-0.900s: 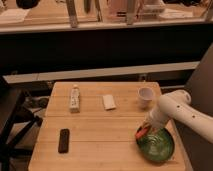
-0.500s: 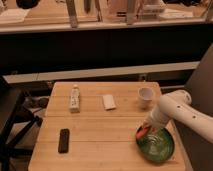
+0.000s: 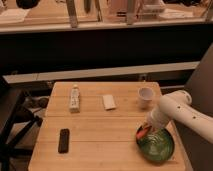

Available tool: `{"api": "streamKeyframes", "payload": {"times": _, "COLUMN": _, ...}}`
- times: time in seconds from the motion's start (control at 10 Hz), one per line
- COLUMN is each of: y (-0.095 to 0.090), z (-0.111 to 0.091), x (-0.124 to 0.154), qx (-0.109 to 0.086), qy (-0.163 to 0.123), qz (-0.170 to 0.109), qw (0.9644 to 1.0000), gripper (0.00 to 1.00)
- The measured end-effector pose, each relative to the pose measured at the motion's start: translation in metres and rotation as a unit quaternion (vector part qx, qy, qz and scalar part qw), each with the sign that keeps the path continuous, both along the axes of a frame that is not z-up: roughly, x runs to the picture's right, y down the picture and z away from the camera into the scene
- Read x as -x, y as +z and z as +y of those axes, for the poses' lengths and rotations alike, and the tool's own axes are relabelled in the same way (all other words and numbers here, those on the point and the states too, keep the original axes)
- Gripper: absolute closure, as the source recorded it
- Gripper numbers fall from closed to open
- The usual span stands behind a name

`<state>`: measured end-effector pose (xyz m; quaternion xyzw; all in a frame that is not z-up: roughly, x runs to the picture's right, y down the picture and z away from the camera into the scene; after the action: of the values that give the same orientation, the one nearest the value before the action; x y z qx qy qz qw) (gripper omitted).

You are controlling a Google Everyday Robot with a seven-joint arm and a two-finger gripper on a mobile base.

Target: Place the pepper in the ceramic bowl

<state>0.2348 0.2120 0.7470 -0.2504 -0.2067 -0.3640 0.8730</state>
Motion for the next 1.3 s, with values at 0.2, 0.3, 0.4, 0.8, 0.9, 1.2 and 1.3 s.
{"api": "streamKeyframes", "payload": {"times": 0.2, "y": -0.0004, "z": 0.0004, "x": -0.0005, "qx": -0.001, "qy": -0.001, "qz": 0.0, "qw": 1.0, "gripper": 0.94}}
{"api": "streamKeyframes", "payload": {"times": 0.3, "y": -0.0005, "z": 0.0007, "x": -0.0005, "qx": -0.001, "qy": -0.002, "qz": -0.001, "qw": 1.0, "gripper": 0.94}}
{"api": "streamKeyframes", "payload": {"times": 0.4, "y": -0.0008, "z": 0.0006, "x": -0.0004, "qx": -0.001, "qy": -0.003, "qz": -0.001, "qw": 1.0, "gripper": 0.94}}
{"api": "streamKeyframes", "payload": {"times": 0.8, "y": -0.0015, "z": 0.0017, "x": -0.0012, "qx": -0.002, "qy": -0.007, "qz": -0.003, "qw": 1.0, "gripper": 0.94}}
{"api": "streamKeyframes", "payload": {"times": 0.9, "y": -0.0016, "z": 0.002, "x": -0.0013, "qx": -0.002, "qy": -0.008, "qz": -0.003, "qw": 1.0, "gripper": 0.94}}
{"api": "streamKeyframes", "payload": {"times": 1.2, "y": -0.0023, "z": 0.0022, "x": -0.0016, "qx": -0.002, "qy": -0.01, "qz": -0.004, "qw": 0.9999, "gripper": 0.9}}
{"api": "streamKeyframes", "payload": {"times": 1.3, "y": -0.0025, "z": 0.0026, "x": -0.0016, "qx": -0.002, "qy": -0.011, "qz": -0.005, "qw": 0.9999, "gripper": 0.87}}
